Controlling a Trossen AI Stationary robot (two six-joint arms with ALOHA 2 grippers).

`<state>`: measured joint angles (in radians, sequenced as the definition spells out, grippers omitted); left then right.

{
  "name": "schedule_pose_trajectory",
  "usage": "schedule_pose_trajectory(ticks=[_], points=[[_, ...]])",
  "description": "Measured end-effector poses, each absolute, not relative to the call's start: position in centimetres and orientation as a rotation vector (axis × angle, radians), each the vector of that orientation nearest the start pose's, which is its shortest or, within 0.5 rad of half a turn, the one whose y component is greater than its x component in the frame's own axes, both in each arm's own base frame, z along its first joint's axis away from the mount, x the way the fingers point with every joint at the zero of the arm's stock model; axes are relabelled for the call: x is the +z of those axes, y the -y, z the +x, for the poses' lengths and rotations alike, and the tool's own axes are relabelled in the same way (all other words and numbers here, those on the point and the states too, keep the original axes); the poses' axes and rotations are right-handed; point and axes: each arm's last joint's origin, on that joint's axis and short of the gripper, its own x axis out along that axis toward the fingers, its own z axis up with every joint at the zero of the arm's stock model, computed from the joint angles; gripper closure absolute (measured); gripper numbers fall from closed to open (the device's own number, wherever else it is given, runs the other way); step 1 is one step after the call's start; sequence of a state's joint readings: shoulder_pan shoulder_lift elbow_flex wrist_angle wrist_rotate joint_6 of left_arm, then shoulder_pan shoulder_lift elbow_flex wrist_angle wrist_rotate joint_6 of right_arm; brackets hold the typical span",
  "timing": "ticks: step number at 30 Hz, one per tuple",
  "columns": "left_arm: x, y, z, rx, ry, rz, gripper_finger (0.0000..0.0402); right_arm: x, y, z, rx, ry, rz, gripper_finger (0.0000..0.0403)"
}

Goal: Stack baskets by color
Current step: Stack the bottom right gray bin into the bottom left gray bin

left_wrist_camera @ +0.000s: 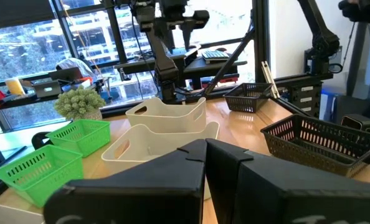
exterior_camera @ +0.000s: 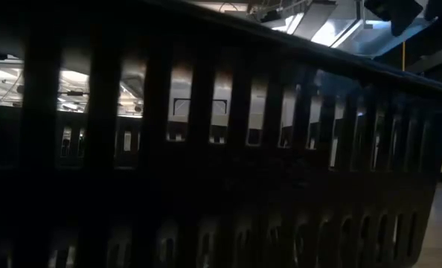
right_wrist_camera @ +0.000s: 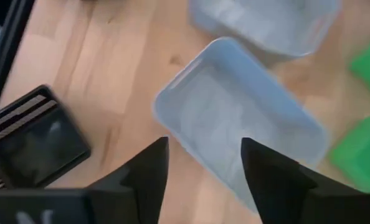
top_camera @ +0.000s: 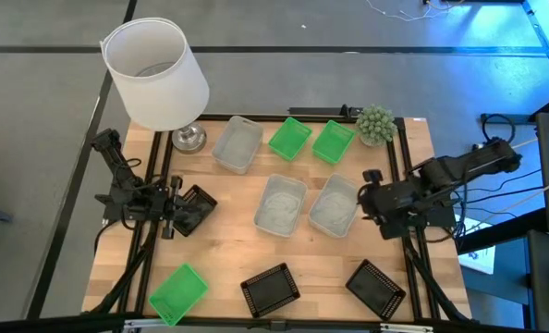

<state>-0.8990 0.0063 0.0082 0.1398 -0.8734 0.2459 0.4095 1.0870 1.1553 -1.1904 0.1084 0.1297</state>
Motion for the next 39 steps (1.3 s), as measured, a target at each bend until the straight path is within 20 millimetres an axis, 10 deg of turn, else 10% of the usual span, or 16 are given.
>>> schedule_pose_trajectory(ticks=[39], points=[[17.8,5.4,7.1,-0.022,0.097,0.133,0.0401,19.9,-10.3,28.5,-0.085,-1.418,0.021,0.0194]])
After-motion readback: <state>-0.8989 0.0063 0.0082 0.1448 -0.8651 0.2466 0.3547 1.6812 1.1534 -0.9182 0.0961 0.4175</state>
